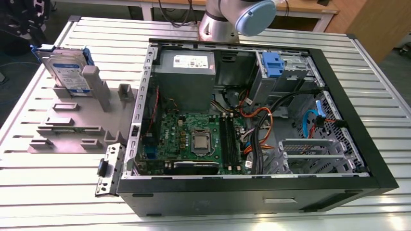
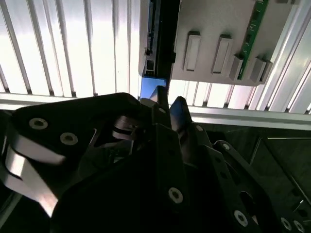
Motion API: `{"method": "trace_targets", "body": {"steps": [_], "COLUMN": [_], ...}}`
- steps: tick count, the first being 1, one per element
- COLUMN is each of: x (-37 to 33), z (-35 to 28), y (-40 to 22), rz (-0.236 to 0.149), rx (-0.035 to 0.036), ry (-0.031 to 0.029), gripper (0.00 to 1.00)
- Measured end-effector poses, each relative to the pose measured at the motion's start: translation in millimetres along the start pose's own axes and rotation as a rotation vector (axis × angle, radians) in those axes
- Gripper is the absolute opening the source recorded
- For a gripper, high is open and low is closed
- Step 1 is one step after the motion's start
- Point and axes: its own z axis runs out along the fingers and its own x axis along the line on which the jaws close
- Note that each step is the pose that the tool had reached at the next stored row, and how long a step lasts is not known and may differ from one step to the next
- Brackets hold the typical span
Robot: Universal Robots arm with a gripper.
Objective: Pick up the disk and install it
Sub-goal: 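Pick up the disk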
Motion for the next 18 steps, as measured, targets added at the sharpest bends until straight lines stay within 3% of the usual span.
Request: {"method": "trace_targets", "body": {"steps": [1,5,14,18], "x": [0.0,0.2,0.2,0.2], "z": [0.5,2.3,2.3,2.5], "y": [0.0,0.2,0.2,0.2], "rz": [-0.019,-0.077,-0.080,-0.120], "rx": [-0.0001,-0.0001,0.0000,0.0000], "ry": [0.0008,0.0029,0.0031,0.0045], "gripper": [0.24,0.42,0.42,0.42]}}
